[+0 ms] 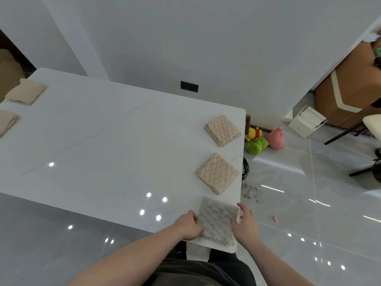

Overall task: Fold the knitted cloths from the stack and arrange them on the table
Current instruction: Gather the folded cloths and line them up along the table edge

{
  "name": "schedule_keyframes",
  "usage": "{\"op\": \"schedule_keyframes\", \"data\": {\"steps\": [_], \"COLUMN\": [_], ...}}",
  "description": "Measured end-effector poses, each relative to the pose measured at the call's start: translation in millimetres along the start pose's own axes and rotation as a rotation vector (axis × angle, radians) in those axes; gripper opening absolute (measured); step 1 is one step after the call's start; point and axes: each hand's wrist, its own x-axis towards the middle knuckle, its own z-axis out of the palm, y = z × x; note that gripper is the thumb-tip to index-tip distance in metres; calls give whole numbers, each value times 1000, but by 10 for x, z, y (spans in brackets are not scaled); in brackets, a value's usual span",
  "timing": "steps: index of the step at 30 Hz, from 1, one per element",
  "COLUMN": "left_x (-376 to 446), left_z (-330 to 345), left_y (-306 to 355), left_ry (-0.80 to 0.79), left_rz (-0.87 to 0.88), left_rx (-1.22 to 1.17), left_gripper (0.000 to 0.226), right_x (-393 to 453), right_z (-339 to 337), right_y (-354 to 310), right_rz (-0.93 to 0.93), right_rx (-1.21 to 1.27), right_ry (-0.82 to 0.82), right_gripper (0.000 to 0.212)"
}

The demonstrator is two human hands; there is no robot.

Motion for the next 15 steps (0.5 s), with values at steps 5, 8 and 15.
{"op": "schedule_keyframes", "data": {"steps": [5,8,15], "left_x": [-50,-60,-60], "left_z": [3,17,14], "left_y": [-27,-34,7], "left_ry": [68,-99,-141], "left_rz": [244,243,268], "left_rx": [110,120,225], "left_gripper": [61,66,70], "right_x": [-183,-264,-248], "right_z": [118,180,110], "right_y": [89,147,176], "right_rz": [-158,-202,-226], "right_rx": [-171,-292,-343], "right_ry": [-34,-115,-130], "right_gripper": [53,59,60]}}
